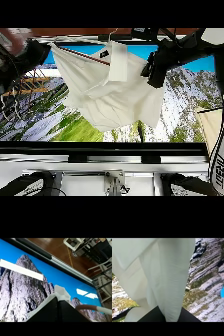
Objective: Fold the shirts.
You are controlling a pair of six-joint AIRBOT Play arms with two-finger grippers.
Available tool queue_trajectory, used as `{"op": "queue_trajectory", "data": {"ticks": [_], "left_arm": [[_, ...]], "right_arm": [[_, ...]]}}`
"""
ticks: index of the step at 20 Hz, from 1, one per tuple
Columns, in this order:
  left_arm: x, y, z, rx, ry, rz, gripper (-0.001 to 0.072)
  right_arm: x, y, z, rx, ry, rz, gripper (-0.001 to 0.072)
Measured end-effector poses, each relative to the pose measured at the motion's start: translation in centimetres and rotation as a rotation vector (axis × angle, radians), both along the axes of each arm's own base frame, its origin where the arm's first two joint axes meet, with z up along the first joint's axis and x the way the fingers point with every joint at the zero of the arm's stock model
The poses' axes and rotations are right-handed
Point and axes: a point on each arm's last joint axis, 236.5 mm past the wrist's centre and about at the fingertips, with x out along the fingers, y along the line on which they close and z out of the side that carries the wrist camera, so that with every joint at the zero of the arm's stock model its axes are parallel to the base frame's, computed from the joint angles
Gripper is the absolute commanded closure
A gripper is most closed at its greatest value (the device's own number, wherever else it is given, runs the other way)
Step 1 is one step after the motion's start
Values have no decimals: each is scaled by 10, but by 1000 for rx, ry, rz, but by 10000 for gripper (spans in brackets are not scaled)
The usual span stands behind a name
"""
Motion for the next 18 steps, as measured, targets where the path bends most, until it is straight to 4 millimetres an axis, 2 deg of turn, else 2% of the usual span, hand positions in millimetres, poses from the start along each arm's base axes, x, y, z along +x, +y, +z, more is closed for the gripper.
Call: {"op": "queue_trajectory", "data": {"ticks": [2,7,11,16,18], "left_arm": [[0,5,12,11,-22,2,648],[-3,5,24,28,-41,-12,648],[-8,0,41,72,-79,-45,648],[-19,-14,61,127,-120,-109,648],[-27,-32,68,142,-136,-164,648]], "right_arm": [[-2,2,-1,7,10,8,626],[-4,3,-4,5,28,16,626],[2,4,-20,-10,65,15,626],[11,6,-39,-26,106,13,626],[12,7,-44,-24,121,14,626]]}}
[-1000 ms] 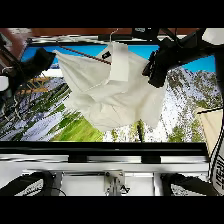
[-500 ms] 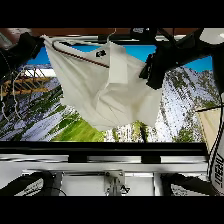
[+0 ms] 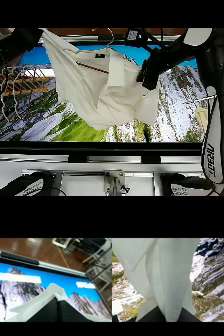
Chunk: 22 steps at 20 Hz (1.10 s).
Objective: Fold the shirts.
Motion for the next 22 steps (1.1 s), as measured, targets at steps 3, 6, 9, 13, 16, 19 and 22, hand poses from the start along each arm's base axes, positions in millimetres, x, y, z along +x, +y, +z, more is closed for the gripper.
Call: {"op": "queue_trajectory", "data": {"ticks": [3,6,9,13,16,19,22], "left_arm": [[-23,-47,24,23,-54,-122,648],[-59,-101,58,51,-152,-263,648],[-96,-143,75,77,-203,-393,649],[-118,-156,31,271,-107,-494,649],[-111,-133,-16,469,17,-450,642],[-97,-107,-40,590,84,-369,273],[-91,-96,-50,638,116,-335,217]], "right_arm": [[3,1,-5,11,28,-41,626],[11,-1,-7,25,39,-120,626],[21,-4,-6,46,46,-228,626],[28,-20,1,36,28,-351,626],[24,-26,17,56,1,-398,626],[15,-24,36,102,-12,-415,626],[4,-20,49,146,-5,-421,626]]}}
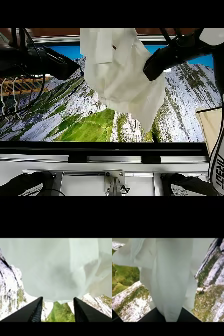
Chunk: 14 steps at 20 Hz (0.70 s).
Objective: Fold the shirts.
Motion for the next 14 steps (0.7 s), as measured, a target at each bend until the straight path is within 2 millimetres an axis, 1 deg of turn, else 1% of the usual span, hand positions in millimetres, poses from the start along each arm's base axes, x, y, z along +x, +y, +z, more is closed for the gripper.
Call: {"op": "queue_trajectory", "data": {"ticks": [2,4,5,6,7,8,9,11,14], "left_arm": [[2,3,4,-1,-12,19,217],[7,3,23,-38,-62,32,210],[10,0,37,-75,-101,38,172],[13,-4,50,-115,-139,39,152],[15,-10,66,-162,-184,37,57],[15,-17,80,-200,-225,30,-13],[16,-27,90,-221,-272,12,-13],[15,-49,95,-211,-338,-46,-12],[16,-85,90,-181,-411,-124,-2]], "right_arm": [[-8,3,3,23,20,3,626],[-18,6,2,37,59,8,626],[-24,8,1,46,84,10,626],[-29,10,0,56,109,12,626],[-35,12,0,67,133,15,626],[-38,14,0,77,151,15,626],[-40,16,0,87,162,13,626],[-44,21,2,113,182,13,626],[-47,26,4,144,200,15,626]]}}
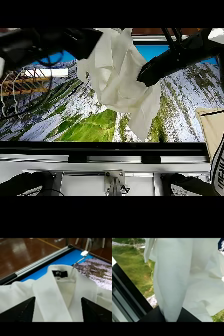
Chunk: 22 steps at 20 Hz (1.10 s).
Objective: Fold the shirts.
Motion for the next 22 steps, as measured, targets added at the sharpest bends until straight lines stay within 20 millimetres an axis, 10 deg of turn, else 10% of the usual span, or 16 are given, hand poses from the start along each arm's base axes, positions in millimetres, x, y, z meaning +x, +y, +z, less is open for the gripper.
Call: {"op": "queue_trajectory", "data": {"ticks": [10,15,19,21,22], "left_arm": [[26,-52,7,-96,-169,5,110],[36,-62,1,-121,-188,18,597],[43,-62,-4,-123,-186,29,648],[46,-58,-2,-132,-190,39,649],[49,-54,1,-142,-196,51,649]], "right_arm": [[-3,4,2,22,13,1,626],[-6,3,0,16,26,7,626],[-7,3,-1,12,33,6,617],[-7,3,0,16,31,11,333],[-13,2,-2,3,52,23,305]]}}
